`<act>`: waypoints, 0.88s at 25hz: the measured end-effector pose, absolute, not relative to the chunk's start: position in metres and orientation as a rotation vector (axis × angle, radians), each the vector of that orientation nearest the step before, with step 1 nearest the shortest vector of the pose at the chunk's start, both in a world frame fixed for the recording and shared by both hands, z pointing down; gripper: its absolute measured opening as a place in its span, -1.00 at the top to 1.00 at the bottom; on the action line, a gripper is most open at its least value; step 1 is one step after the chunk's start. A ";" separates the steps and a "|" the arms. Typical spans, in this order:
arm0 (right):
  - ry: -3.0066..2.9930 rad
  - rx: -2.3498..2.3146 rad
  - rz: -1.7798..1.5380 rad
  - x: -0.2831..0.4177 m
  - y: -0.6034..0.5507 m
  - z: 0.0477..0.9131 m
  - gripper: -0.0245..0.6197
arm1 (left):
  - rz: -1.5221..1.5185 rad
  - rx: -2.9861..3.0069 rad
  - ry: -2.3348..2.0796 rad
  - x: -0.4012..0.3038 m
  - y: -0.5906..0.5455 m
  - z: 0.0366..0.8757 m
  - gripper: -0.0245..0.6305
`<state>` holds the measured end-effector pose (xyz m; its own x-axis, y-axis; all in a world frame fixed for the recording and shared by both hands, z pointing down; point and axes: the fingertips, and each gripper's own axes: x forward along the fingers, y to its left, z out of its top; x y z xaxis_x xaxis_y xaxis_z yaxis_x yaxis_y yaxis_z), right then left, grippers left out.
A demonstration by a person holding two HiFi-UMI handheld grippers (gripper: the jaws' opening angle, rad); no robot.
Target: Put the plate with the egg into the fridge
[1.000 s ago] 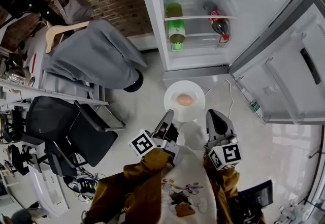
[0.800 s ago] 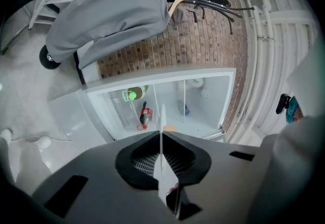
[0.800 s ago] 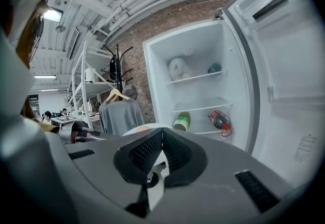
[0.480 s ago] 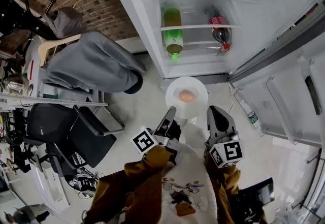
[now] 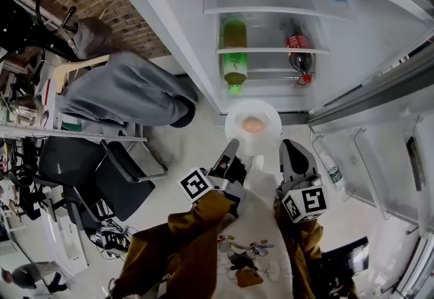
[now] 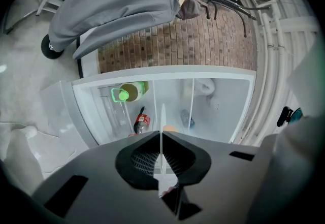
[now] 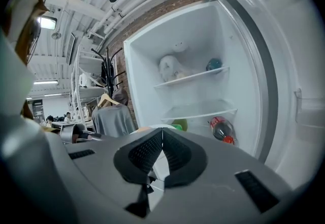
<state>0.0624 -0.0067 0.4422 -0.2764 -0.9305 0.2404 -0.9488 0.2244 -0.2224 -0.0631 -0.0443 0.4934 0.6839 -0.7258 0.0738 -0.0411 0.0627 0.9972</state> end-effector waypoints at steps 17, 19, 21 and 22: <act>-2.529 1.696 0.488 0.098 -0.069 0.443 0.91 | -0.688 1.405 -0.755 -0.024 -0.102 0.494 0.86; -2.541 1.682 0.487 0.103 -0.074 0.448 0.91 | -0.691 1.411 -0.763 -0.018 -0.106 0.498 0.86; -2.551 1.672 0.487 0.105 -0.078 0.452 0.91 | -0.692 1.408 -0.768 -0.016 -0.108 0.501 0.86; -2.555 1.669 0.489 0.104 -0.079 0.452 0.91 | -0.693 1.405 -0.772 -0.017 -0.108 0.501 0.86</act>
